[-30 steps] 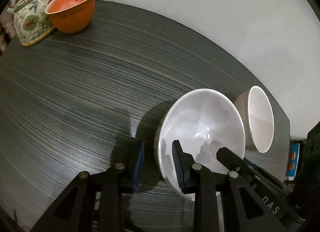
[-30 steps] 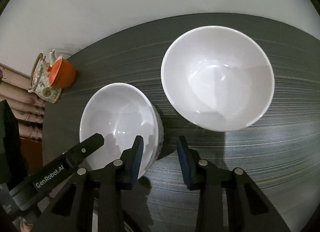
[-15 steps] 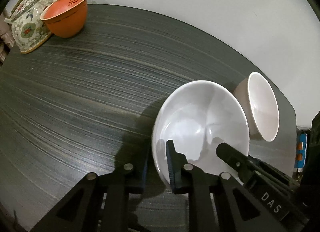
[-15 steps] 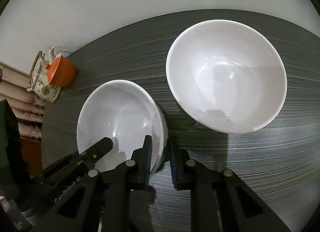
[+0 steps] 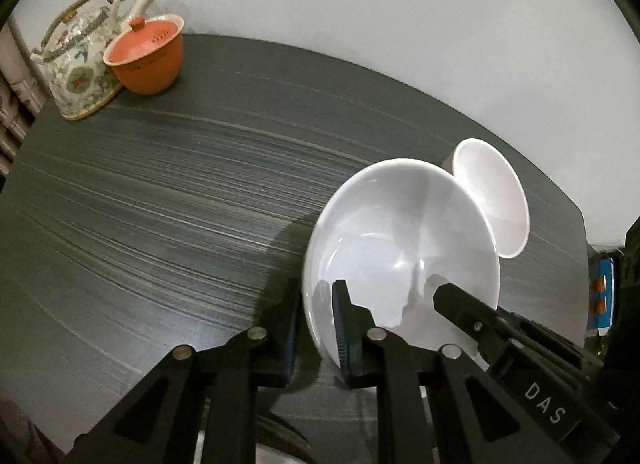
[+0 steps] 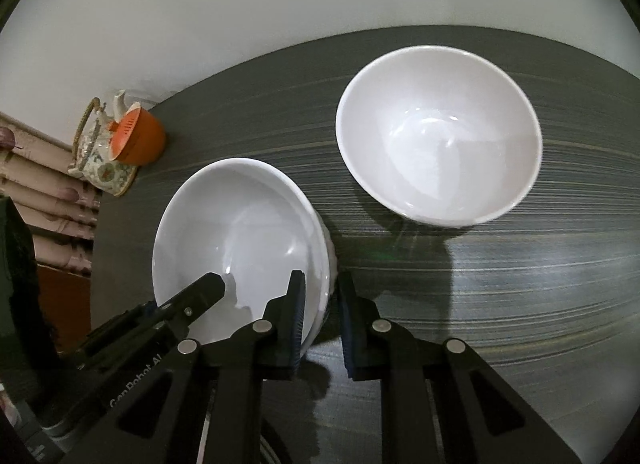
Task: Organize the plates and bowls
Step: 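Lift the white bowl with both tools and carry it over the pink-rimmed bowl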
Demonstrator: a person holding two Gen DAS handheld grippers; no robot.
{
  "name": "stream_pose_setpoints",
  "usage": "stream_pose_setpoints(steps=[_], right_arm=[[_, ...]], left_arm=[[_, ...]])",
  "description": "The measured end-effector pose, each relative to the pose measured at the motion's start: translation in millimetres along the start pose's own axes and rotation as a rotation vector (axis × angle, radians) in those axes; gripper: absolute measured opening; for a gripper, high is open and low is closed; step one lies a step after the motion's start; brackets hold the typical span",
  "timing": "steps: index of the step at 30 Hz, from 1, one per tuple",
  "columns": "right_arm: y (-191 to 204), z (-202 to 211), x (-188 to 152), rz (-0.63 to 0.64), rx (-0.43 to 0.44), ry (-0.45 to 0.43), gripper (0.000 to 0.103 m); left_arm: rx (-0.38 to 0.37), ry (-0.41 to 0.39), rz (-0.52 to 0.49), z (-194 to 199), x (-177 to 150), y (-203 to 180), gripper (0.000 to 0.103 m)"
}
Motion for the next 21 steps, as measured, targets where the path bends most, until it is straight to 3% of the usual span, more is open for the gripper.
stream_pose_setpoints(steps=[12, 21], right_arm=[[-0.3, 48.7, -23.0, 0.005, 0.022, -0.061, 0.016], [-13.6, 92.6, -53.2, 0.006, 0.022, -0.116, 0.016]], left_arm=[[-0.005, -0.067, -0.049, 56.0, -30.7, -36.0, 0.016], [-0.020, -0.086, -0.081, 89.0, -72.5, -65.8, 0.016]])
Point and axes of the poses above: each gripper's, at about its wrist camera, not at the fingertips, and z roughly against the way its jaws point, y to its left, x to its top, the point moved 10 cm from there along -z, roughly the way its jaws point, and after that the axes turned 11 degrees about -x, right-handed, at the moved point
